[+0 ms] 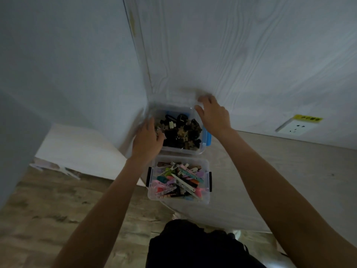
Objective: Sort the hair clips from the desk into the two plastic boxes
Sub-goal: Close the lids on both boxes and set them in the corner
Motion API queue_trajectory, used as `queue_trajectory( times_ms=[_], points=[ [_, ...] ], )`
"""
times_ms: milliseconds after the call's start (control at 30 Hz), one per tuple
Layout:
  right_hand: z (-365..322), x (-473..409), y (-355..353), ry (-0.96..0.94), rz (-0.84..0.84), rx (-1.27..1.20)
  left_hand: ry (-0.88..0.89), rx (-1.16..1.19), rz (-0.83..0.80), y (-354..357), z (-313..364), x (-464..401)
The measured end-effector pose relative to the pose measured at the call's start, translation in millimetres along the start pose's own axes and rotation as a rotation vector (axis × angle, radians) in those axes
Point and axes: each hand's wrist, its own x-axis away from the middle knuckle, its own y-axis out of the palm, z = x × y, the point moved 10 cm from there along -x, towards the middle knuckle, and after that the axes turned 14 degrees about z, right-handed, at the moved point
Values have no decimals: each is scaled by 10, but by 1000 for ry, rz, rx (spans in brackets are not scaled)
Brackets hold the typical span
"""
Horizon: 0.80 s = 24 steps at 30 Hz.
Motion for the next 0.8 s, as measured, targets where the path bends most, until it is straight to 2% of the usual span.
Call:
queue_trajectory(
  times_ms=[100, 200, 267, 333, 433, 533, 633, 700, 733, 800],
  points=[
    [77, -14, -61, 9, 59, 36, -39, 83, -11, -22, 38, -25],
    [263, 38, -34, 36, 19, 69, 33, 91, -30, -18, 221, 4],
    [411, 68, -38, 100, 2, 25, 102, 17, -32, 1, 306, 23],
    [492, 42, -173, 139, 81, -71, 165, -65, -20, 9, 321, 14],
    [461, 24, -601, 64, 268, -157, 173, -10, -5, -9, 276, -22],
    [381, 194, -1026, -19, 367, -315, 90, 148, 137, -217, 233, -63],
    [323, 542, -963, -80, 280, -323, -111, 545, 264, -397, 116, -41],
    [339, 790, -683, -98, 216, -234, -254, 761, 276, -354, -11, -16],
    [384, 882, -527, -74, 194, -204, -281, 770, 246, -322, -10, -5],
    [501, 1037, -227, 46, 121, -247, -272, 639, 138, -195, 13, 10]
  ],
)
